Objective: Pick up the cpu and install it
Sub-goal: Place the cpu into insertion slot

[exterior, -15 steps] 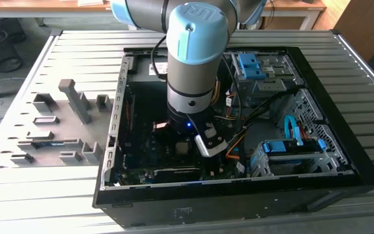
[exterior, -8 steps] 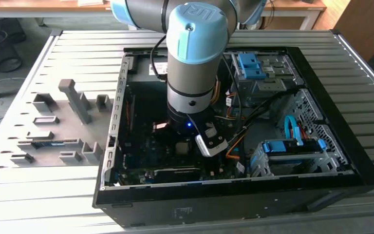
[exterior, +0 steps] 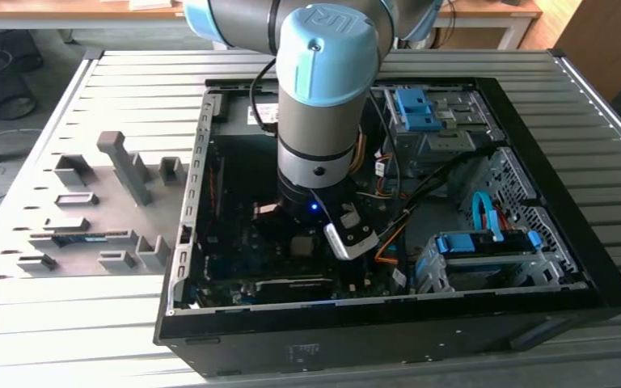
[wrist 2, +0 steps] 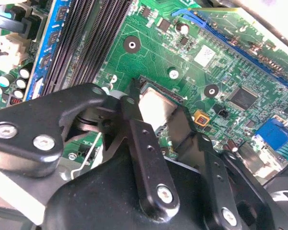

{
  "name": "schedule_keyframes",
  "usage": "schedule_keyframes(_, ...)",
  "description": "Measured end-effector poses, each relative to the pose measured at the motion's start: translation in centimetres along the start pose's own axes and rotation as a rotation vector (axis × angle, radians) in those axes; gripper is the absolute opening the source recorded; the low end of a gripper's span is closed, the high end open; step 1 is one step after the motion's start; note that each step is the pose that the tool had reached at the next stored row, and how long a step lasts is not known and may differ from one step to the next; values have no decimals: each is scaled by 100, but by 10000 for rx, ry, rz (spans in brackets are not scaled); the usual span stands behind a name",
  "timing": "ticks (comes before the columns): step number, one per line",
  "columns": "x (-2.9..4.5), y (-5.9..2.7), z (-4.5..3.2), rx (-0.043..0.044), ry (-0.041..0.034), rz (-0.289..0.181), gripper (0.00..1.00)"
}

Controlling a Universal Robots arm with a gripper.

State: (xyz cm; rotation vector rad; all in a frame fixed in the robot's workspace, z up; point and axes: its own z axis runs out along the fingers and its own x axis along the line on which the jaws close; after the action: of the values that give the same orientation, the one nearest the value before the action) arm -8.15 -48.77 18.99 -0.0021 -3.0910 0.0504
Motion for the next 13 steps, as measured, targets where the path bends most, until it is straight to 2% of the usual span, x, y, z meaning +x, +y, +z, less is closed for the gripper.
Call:
schedule_keyframes(1,0,0,0,0,0,0,48)
schedule_keyframes(2,0,0,0,0,0,0,55)
schedule_keyframes(10,1,3,-15,3,0,-1,55)
schedule_keyframes(13,1,31,-13,3,1,25,55)
